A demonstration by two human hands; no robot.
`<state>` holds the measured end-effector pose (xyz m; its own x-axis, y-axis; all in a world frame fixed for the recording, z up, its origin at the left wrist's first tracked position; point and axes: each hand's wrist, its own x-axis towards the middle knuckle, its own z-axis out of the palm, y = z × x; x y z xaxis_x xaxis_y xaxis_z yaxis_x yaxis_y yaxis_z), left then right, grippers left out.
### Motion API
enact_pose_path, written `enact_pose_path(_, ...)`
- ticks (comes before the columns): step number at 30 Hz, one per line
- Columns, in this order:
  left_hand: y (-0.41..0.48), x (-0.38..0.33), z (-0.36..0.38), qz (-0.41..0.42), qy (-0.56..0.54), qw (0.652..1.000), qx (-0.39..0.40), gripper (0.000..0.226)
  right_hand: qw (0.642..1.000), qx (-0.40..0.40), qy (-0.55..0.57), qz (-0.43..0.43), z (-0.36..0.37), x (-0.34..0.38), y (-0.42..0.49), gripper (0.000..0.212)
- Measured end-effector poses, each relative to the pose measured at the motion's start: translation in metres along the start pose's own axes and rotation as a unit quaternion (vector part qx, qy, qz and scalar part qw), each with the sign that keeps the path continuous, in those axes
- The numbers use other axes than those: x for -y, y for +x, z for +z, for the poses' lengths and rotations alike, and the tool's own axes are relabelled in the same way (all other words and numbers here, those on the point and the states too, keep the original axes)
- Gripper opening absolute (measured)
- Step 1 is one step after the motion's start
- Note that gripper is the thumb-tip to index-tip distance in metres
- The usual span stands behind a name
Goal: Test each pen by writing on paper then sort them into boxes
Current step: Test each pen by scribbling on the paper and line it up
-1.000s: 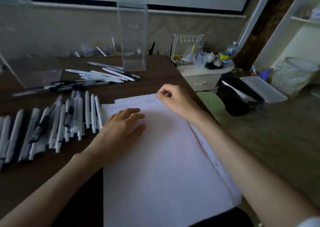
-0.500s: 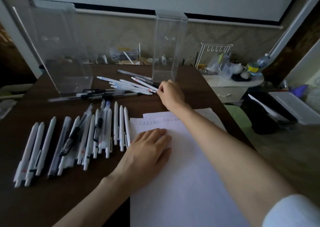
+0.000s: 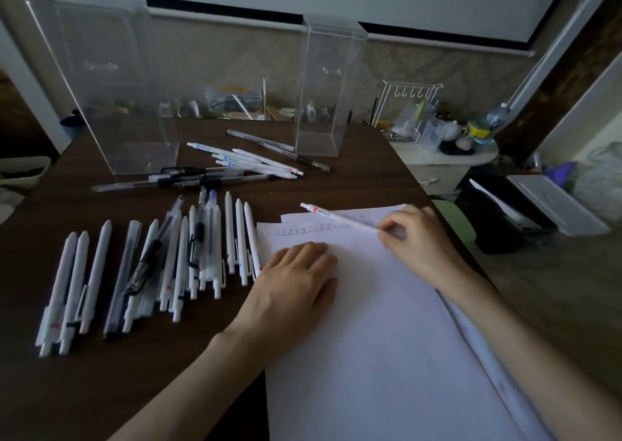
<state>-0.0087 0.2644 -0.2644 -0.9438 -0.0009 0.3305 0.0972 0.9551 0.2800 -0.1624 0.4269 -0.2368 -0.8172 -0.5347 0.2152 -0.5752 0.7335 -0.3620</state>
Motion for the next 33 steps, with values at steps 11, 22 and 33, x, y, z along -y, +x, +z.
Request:
enact_pose_path(11, -0.001, 0.0, 0.002, 0.007, 0.009, 1.0, -0.006, 0.039, 0.993, -0.019, -0.055, -0.101, 0.038, 0.054, 0.043, 0.018)
enact_pose_path(22, 0.0, 0.001, 0.002, 0.005, 0.008, 1.0, 0.002, 0.038, 0.966, -0.183, -0.063, -0.171, 0.026, 0.009, 0.005, 0.039)
enact_pose_path(33, -0.001, -0.001, -0.004, 0.005, 0.005, 1.0, 0.031, 0.041, 0.93, -0.299, 0.149, -0.153, 0.011, -0.002, 0.013, 0.029)
